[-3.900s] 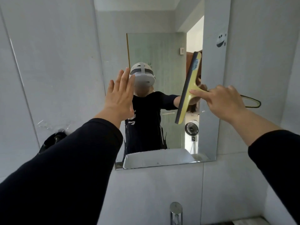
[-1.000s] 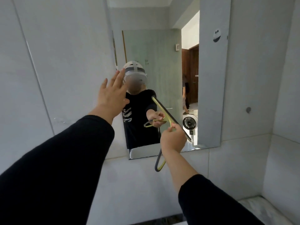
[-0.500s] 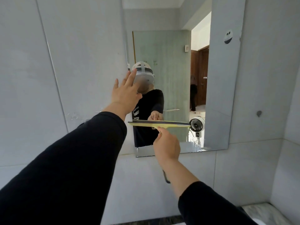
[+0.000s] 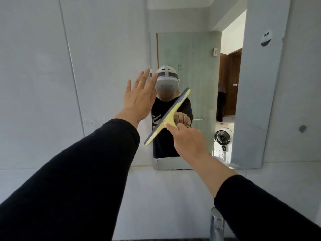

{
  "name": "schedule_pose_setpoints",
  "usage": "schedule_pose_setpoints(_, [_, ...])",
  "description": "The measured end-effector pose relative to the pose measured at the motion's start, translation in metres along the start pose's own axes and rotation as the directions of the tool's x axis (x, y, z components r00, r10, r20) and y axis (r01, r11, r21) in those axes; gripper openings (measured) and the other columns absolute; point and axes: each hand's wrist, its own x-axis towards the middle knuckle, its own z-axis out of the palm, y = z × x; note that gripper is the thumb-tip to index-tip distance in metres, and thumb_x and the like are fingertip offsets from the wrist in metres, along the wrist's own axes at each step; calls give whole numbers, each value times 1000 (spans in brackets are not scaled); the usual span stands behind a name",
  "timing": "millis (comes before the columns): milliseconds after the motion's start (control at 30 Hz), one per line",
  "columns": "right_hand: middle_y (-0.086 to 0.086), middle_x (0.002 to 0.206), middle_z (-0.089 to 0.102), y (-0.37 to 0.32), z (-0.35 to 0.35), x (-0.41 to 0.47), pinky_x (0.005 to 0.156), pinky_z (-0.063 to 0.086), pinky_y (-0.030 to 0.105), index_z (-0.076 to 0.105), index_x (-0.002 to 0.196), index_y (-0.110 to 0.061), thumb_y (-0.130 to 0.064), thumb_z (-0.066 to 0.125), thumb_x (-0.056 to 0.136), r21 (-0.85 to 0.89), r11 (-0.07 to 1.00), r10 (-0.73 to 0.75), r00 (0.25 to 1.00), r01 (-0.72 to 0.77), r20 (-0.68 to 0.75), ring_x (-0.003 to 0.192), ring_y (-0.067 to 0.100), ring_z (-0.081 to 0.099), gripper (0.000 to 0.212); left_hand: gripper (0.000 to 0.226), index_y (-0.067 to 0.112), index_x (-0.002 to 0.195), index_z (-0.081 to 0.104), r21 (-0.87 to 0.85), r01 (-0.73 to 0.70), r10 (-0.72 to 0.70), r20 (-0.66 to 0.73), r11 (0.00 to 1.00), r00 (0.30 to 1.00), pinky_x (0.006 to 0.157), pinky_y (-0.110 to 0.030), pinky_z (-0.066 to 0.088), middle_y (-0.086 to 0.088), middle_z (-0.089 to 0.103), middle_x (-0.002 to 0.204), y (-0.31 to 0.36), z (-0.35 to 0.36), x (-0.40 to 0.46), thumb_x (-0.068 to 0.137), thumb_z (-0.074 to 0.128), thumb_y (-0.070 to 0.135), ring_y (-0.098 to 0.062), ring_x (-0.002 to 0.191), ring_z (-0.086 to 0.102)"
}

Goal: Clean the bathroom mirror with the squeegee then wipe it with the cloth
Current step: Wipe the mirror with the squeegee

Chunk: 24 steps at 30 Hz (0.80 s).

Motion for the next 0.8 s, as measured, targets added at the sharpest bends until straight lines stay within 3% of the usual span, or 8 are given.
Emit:
schedule_pose_setpoints(133, [-3, 57, 57, 4, 7, 5, 39, 22, 17, 73, 99, -25, -8, 75, 63, 4, 993, -114, 993, 114, -42, 32, 18, 49, 40, 52, 21, 153, 4, -23, 21, -21, 22, 1000, 1000, 120, -44, 3, -1, -2, 162, 3, 8, -3, 104, 18, 32, -17, 148, 0])
schedule_pose_setpoints(267, [0, 59, 60, 8, 12, 10, 35, 37, 20, 74, 99, -21, -6, 79, 60, 18, 971, -237, 972, 237, 0, 33, 20, 53, 42, 55, 17, 153, 6, -44, 72, -74, -45, 996, 996, 120, -42, -1, 1, 1, 162, 3, 9, -2, 102, 12, 38, -13, 148, -3])
schedule_pose_setpoints(467, [1, 64, 63, 8, 9, 15, 38, 22, 18, 74, 102, -22, -8, 78, 63, 10, 954, -301, 952, 301, 51, 32, 19, 52, 42, 58, 17, 153, 6, -56, 55, -59, -61, 997, 996, 120, -47, 3, 2, 3, 162, 12, 11, -1, 101, 13, 43, -13, 148, 1])
schedule_pose_setpoints(633, [7, 106, 63, 7, 7, 16, 52, 35, 29, 42, 139, -19, -8, 39, 96, -14, 939, -337, 929, 343, 156, 78, 25, 67, 45, 64, 14, 153, 10, 9, 60, -59, -16, 998, 998, 120, -44, 4, 1, -3, 162, 15, 14, -2, 99, 16, 50, -15, 148, 7])
schedule_pose_setpoints(800, [9, 103, 63, 19, 8, -6, 52, 39, 30, 42, 135, -18, -7, 41, 95, -24, 918, -375, 886, 396, 272, 78, 25, 66, 41, 74, 12, 152, 3, 144, 83, -88, 27, 986, 996, 119, -49, -2, -3, -8, 161, 23, 15, -4, 96, 14, 59, -16, 148, -4])
